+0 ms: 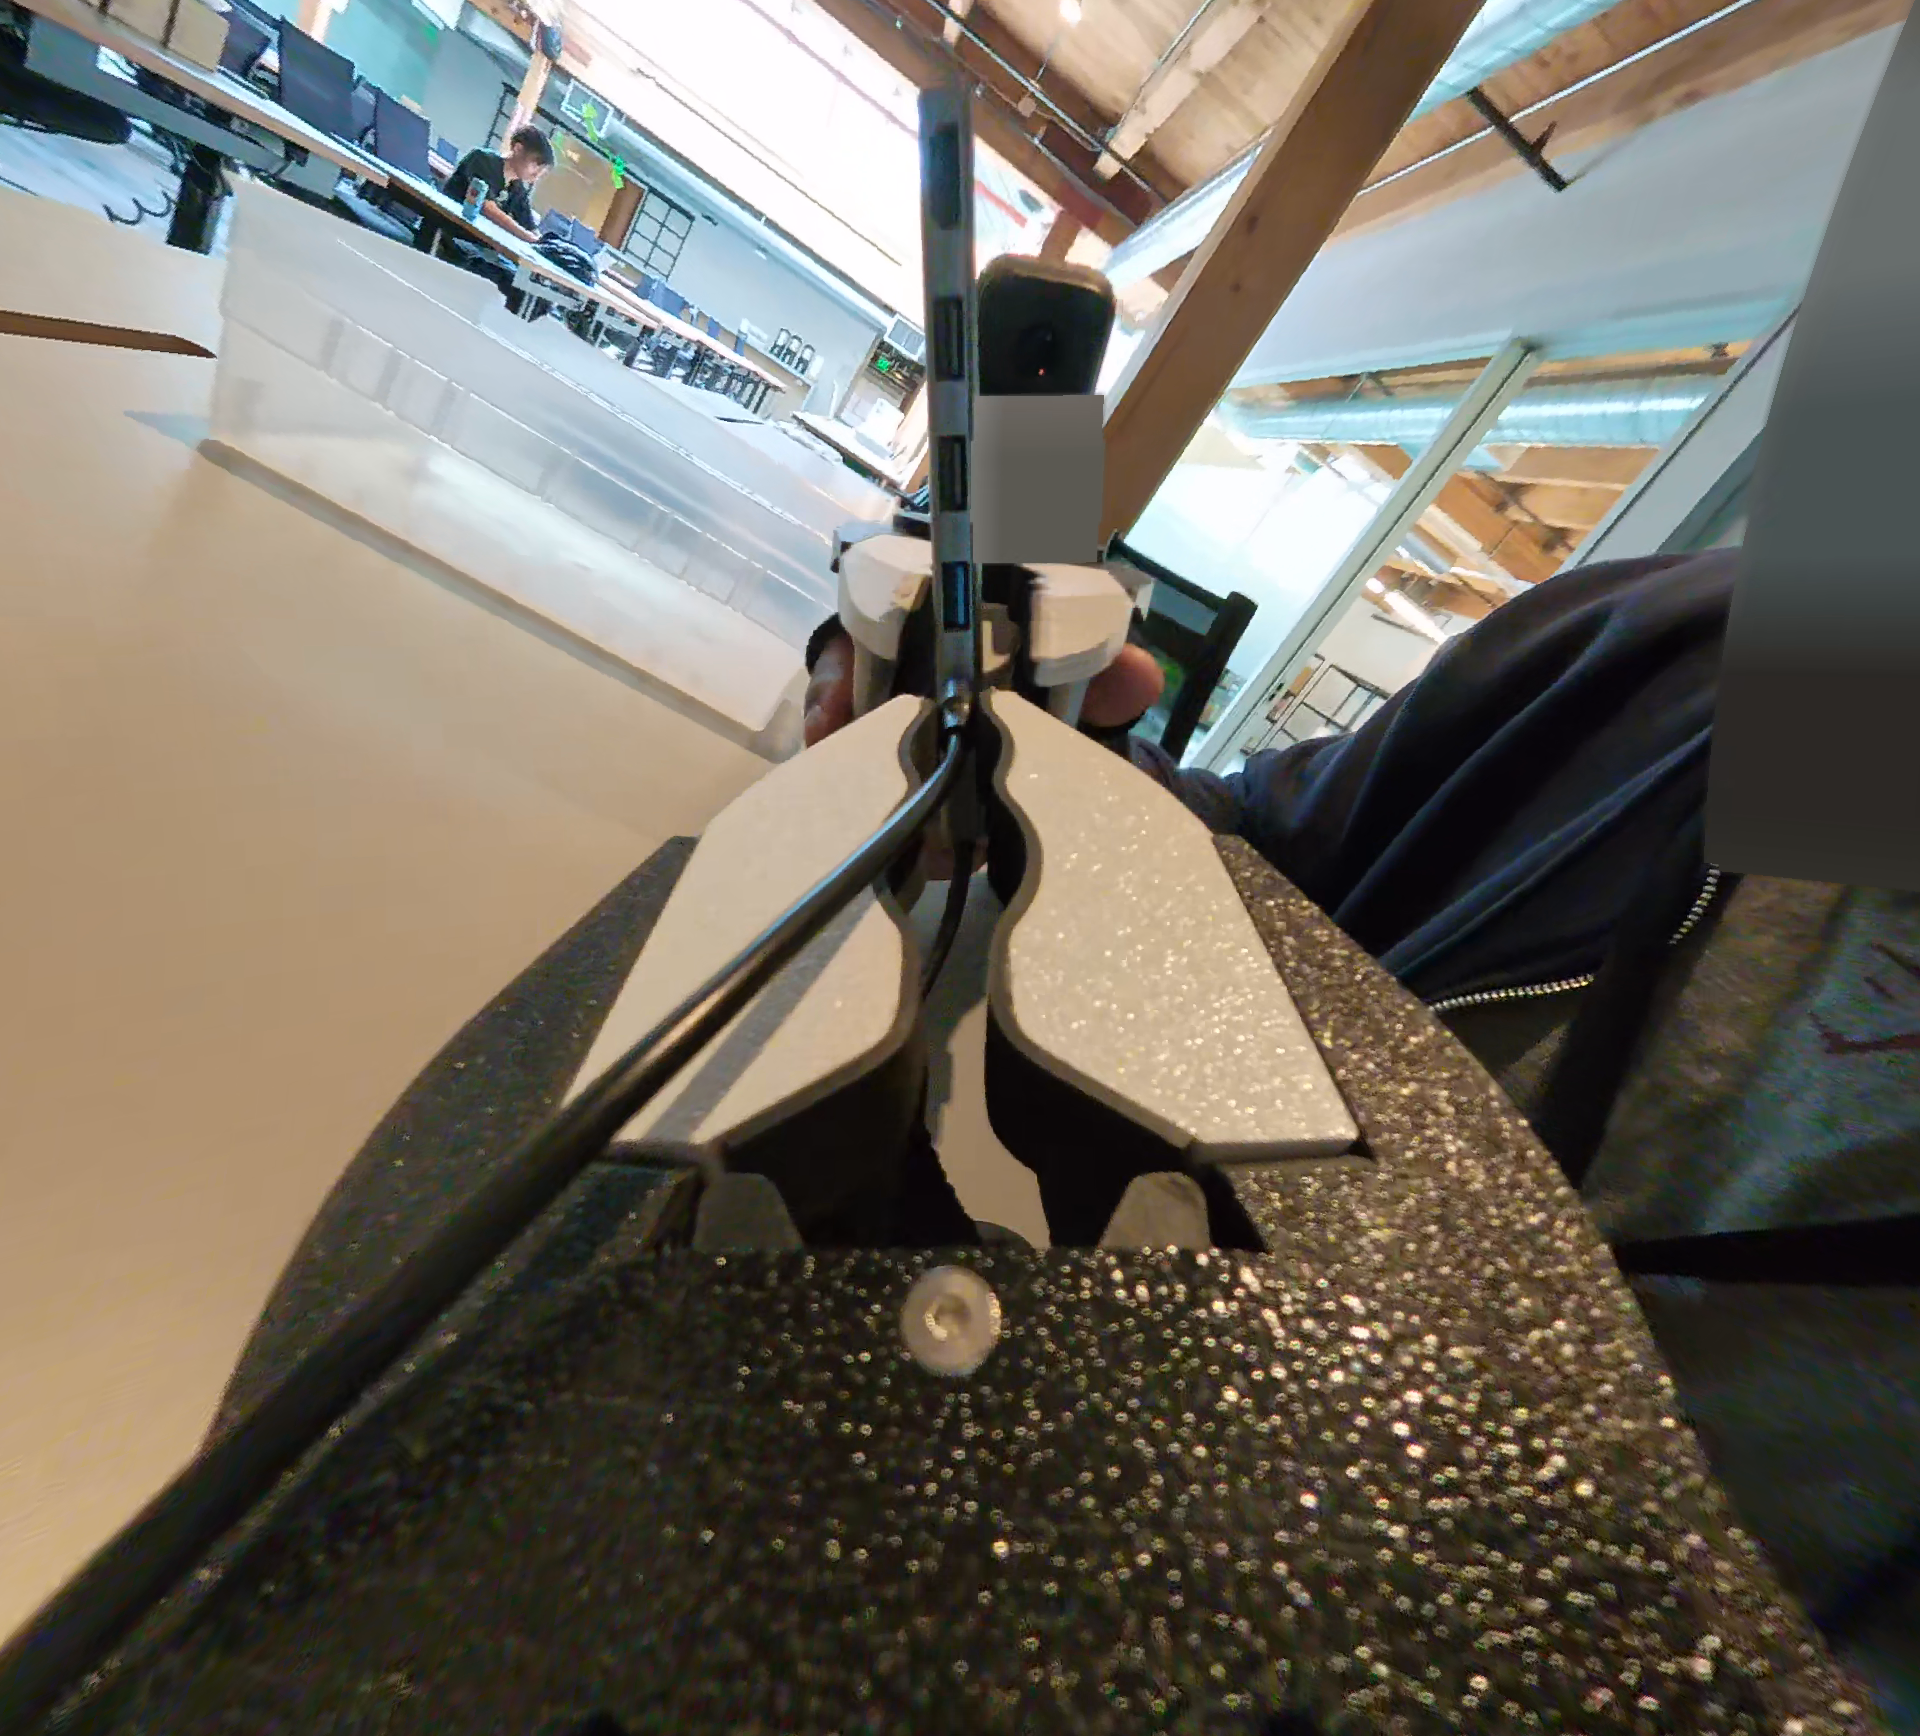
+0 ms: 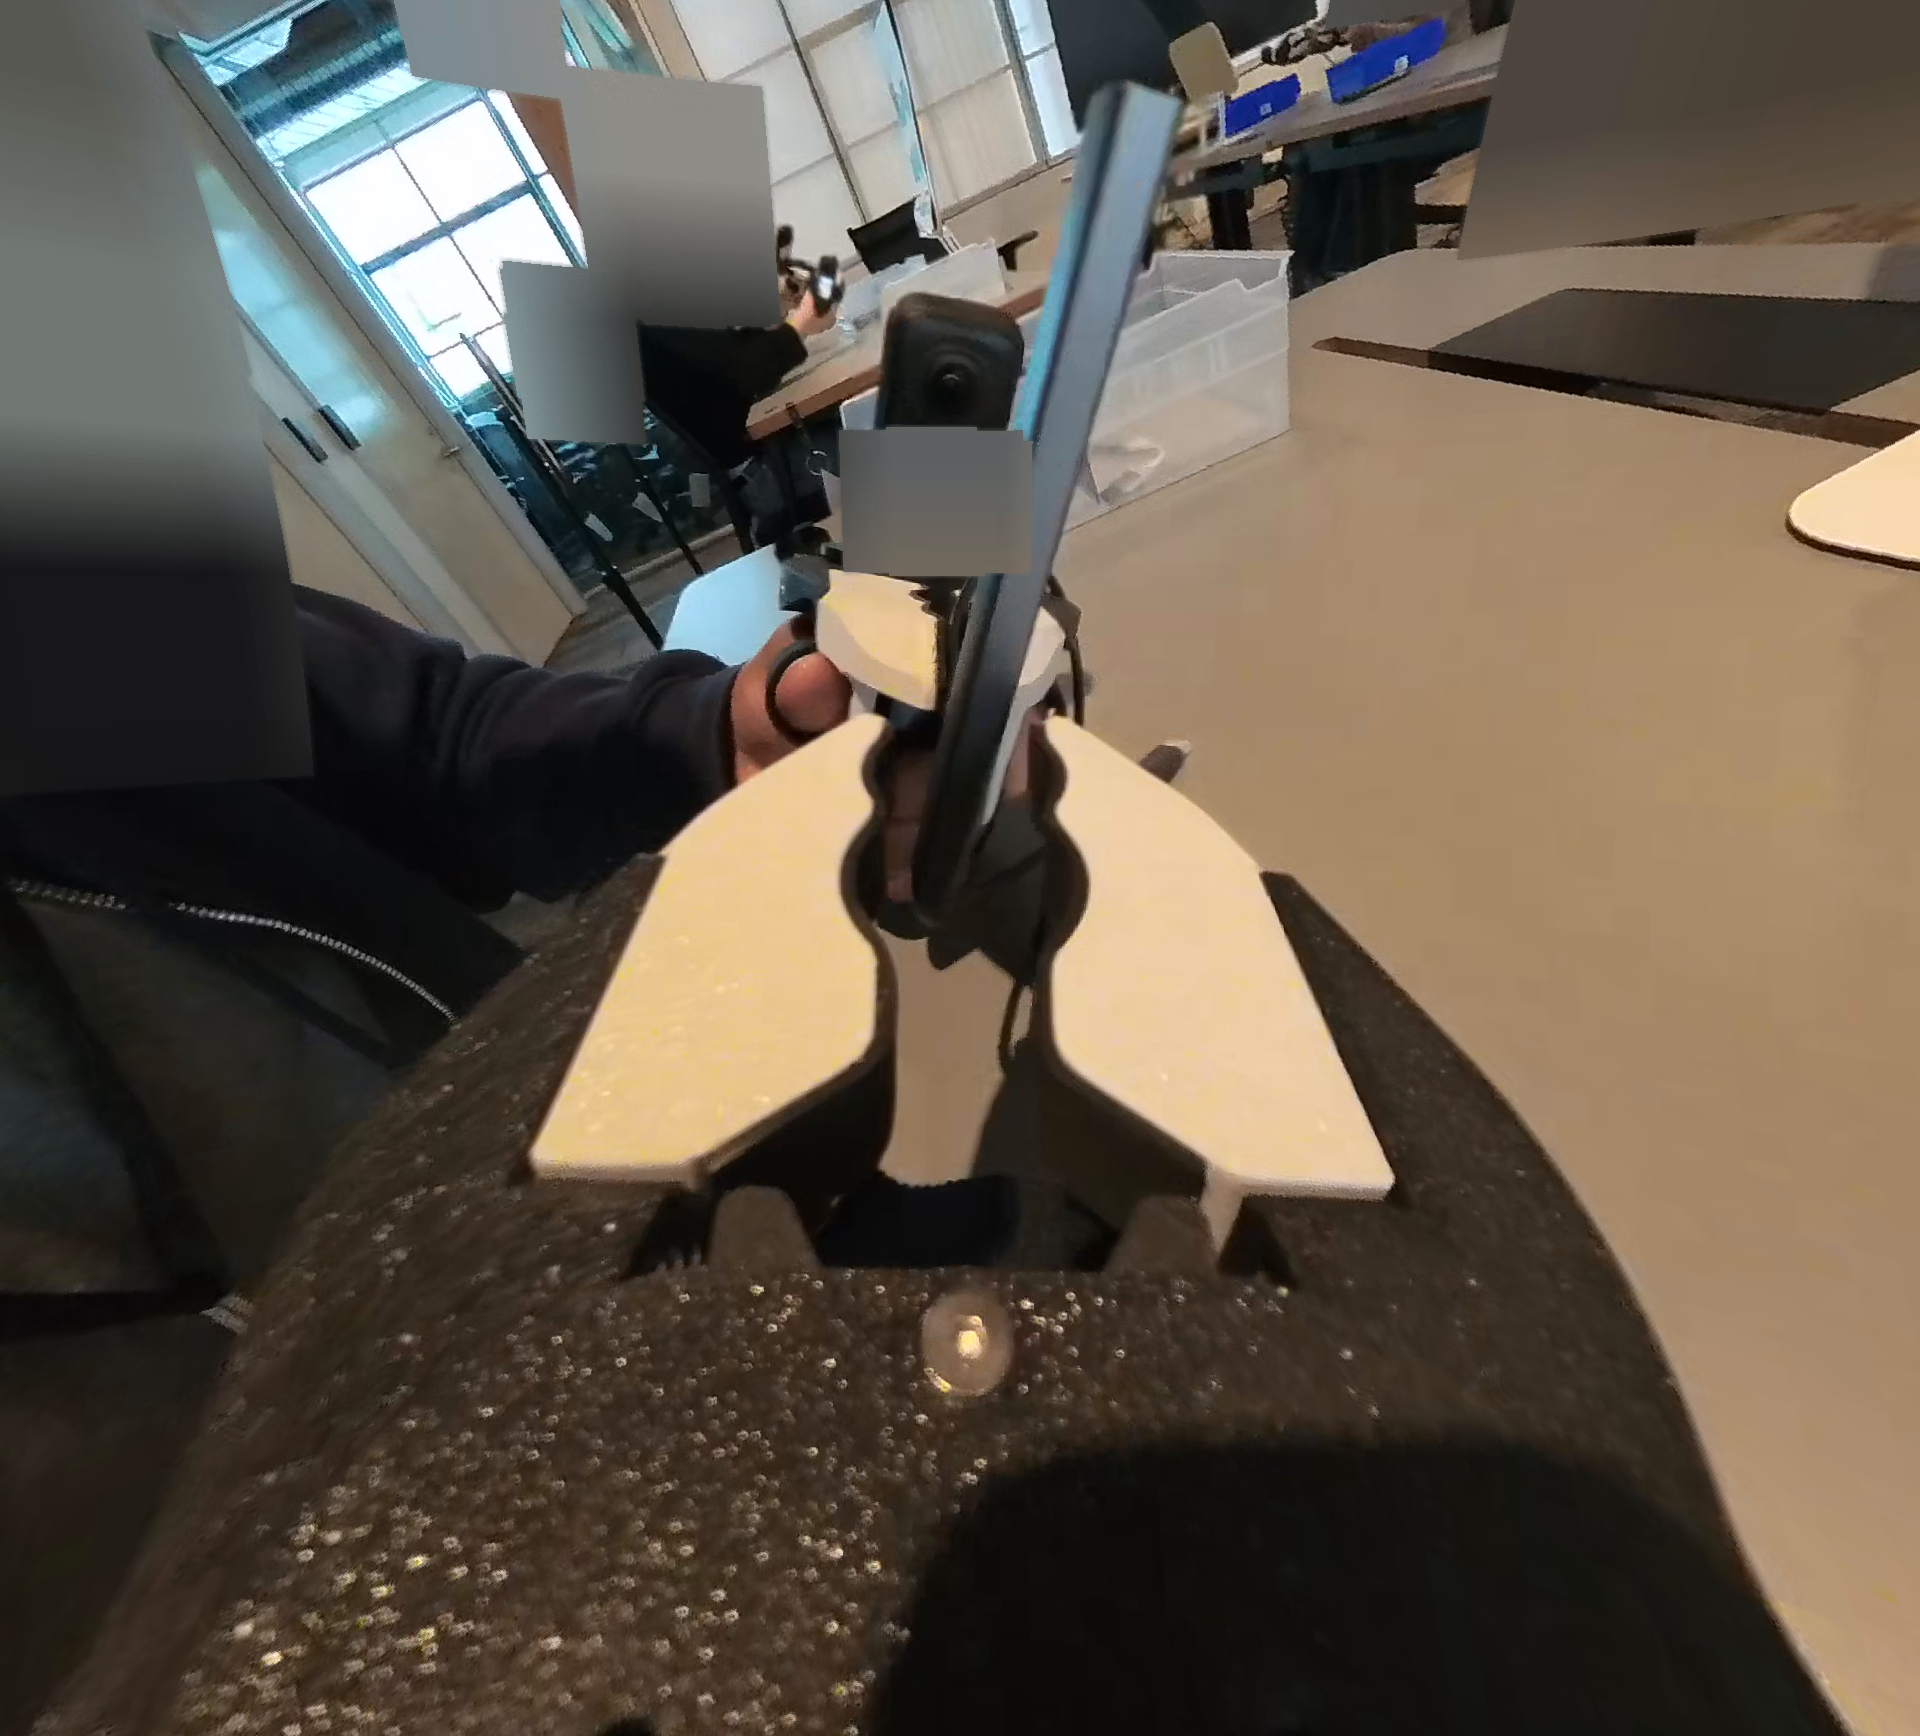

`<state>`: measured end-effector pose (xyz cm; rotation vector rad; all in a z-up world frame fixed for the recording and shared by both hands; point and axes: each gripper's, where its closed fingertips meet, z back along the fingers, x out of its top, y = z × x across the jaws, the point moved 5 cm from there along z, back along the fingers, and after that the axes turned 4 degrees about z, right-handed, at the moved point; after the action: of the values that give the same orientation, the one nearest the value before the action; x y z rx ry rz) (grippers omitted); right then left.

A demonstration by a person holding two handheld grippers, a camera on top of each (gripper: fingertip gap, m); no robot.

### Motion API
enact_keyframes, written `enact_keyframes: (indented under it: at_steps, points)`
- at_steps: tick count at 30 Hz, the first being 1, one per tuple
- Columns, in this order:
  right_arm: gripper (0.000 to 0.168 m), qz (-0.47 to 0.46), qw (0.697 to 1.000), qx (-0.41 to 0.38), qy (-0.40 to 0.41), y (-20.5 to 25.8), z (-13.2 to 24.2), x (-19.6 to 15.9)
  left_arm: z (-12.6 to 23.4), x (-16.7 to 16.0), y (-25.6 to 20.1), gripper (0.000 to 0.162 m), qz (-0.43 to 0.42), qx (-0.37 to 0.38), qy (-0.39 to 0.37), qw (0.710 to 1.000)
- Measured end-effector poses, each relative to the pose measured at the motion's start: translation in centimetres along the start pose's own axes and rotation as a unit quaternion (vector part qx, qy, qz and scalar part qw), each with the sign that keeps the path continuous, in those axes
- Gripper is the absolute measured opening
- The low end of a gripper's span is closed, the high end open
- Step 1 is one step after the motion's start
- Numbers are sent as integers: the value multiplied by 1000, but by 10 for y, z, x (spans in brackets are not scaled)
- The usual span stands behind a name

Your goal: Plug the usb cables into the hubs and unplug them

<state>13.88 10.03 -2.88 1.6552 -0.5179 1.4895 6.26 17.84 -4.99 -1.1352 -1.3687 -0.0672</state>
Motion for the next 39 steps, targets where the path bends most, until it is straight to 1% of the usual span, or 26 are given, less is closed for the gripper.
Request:
enact_keyframes:
  at_steps: [3, 7, 10, 20, 24, 30, 33, 34, 35, 37, 39]
  points:
    - [10, -3, 1000, 5, 4, 0, 0, -4, 0, 0, -1, 6, -11, 1, 1, 1000]
    - [9, -9, 1000, 9, 6, -1, 0, -8, 0, -2, -1, 6, -24, 8, 12, 1000]
    - [9, 5, 1000, 9, 6, -1, 1, -10, 0, -3, -2, 6, -37, 14, 21, 999]
    - [9, -13, 998, 15, -58, -2, -2, -11, 0, -1, -4, 6, -46, 20, 7, 999]
    - [9, -19, 998, 13, -59, -2, -3, -12, -1, -1, -4, 6, -60, 32, 10, 998]
    - [9, -10, 998, 20, -66, 0, -1, -9, -2, 3, -8, 6, -74, 27, 15, 997]
    - [9, -5, 996, 24, -86, 3, 0, -3, -5, 8, -14, 6, -91, 26, 9, 995]
    - [9, -2, 995, 24, -94, 4, 1, -1, -6, 9, -16, 10, -92, 23, 6, 995]
    - [9, 1, 995, 20, -101, 5, 1, 0, -7, 10, -18, 18, -88, 14, 7, 996]
    - [9, 7, 994, 5, -113, 4, 3, 3, -7, 11, -18, 29, -67, 4, 6, 998]
    - [9, 16, 991, -11, -130, 2, 8, 8, -5, 13, -17, 37, -44, 1, 1, 999]
